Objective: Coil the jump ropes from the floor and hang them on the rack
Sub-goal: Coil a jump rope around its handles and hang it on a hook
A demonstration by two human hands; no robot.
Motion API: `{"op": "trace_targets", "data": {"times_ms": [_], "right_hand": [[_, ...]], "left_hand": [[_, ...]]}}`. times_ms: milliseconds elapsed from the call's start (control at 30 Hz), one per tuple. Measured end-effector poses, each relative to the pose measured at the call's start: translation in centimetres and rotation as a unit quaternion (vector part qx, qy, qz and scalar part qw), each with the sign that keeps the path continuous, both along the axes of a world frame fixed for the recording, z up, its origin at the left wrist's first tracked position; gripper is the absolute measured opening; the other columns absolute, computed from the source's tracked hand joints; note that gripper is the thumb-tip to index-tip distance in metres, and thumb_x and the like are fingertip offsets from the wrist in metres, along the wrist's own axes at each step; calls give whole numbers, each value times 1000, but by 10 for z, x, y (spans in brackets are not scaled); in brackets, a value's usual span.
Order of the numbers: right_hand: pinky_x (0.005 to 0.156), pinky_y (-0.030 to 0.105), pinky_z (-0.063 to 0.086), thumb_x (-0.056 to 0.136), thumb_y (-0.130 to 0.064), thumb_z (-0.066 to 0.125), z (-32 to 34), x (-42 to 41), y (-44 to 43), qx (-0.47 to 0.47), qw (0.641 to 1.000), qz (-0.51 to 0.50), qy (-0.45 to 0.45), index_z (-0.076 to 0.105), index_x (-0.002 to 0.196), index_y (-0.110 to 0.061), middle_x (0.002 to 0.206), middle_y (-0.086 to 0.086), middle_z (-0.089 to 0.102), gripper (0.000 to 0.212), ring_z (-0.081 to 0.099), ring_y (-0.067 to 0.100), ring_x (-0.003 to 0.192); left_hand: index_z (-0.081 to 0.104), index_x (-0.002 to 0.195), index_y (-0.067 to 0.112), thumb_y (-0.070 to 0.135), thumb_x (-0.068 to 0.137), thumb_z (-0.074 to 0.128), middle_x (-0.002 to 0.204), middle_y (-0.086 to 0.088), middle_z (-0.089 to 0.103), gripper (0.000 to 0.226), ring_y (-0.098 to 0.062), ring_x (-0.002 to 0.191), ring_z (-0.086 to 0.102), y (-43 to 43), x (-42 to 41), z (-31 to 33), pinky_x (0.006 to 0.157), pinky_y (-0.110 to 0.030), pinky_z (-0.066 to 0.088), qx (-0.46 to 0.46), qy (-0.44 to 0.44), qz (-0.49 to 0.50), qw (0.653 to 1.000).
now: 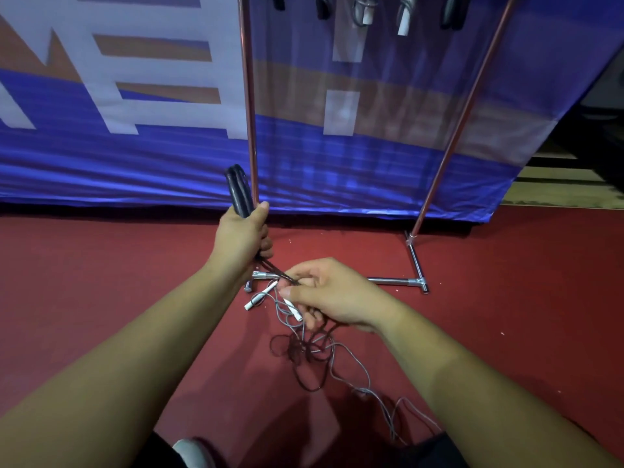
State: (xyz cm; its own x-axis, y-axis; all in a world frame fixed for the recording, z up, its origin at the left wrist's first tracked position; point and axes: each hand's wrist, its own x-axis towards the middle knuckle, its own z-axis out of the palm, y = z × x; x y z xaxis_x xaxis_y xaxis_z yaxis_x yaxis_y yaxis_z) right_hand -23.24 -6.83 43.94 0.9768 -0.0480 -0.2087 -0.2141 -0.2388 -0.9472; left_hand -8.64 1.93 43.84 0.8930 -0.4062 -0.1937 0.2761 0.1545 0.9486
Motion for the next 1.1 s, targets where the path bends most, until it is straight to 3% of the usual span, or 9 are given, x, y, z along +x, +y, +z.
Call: {"op": "trace_targets", "data": {"times_ms": [167,333,433,567,733,900,1000,1033,1100], "right_hand": [[60,31,38,96,-17,61,7,-6,-11,-41,999,12,11,65,81,-21,58,19,60,16,64,16,55],[52,25,35,94,-20,65,10,-11,-14,-99,995,-11,-11,71,82,-15,49,-5,45,14,42,11,43],[48,21,37,90,-17,67,17,-8,-26,-165,981,-72,-68,74,83,-11,49,-9,51,11,45,4,42],[61,30,49,84,-26,74,20,-10,-53,-222,962,-120,-104,73,76,-19,60,-2,67,11,63,16,56],[58,25,42,72,-40,84,19,-8,-79,-283,930,-195,-127,70,67,-19,58,-6,62,26,51,5,56],[55,27,35,67,-48,84,19,-7,-89,-300,925,-203,-117,64,61,-16,55,-2,53,38,40,5,53],[58,27,40,73,-43,83,17,-8,-92,-290,932,-188,-107,65,65,-15,55,-3,55,34,44,6,54],[63,29,46,77,-37,81,17,-9,-94,-286,936,-177,-106,66,68,-17,58,-4,60,27,51,8,57],[75,35,55,85,-23,75,18,-10,-97,-284,943,-148,-96,69,75,-19,66,-5,68,12,64,14,68]], "left_hand": [[43,81,17,13,99,56,49,0,36,22,-15,33,35,3,7,-16,40,-22,34,163,-77,-17,983],[45,79,18,10,94,54,58,-6,47,19,-20,36,46,8,20,-26,46,-29,45,262,-101,12,960],[48,80,17,7,93,57,60,-8,51,18,-20,41,47,8,13,-28,47,-29,45,345,-126,-97,925],[48,88,14,3,96,49,50,-7,50,14,-13,34,41,9,-7,-21,36,-16,32,338,-67,-271,899],[49,92,16,11,101,52,49,-3,45,10,-9,35,31,10,-10,-10,38,-15,22,260,-25,-323,910],[42,102,15,47,95,54,51,0,33,34,-9,38,24,8,-16,1,40,-17,16,188,1,-339,922],[45,91,19,73,83,54,55,1,27,56,-9,42,21,9,-19,6,43,-19,13,172,11,-372,912],[48,89,19,74,81,59,55,1,26,57,-10,44,20,10,-19,7,45,-21,13,188,-11,-387,903],[48,84,17,50,84,73,56,-1,30,42,-13,46,23,13,-17,6,46,-24,15,230,-83,-412,878]]}}
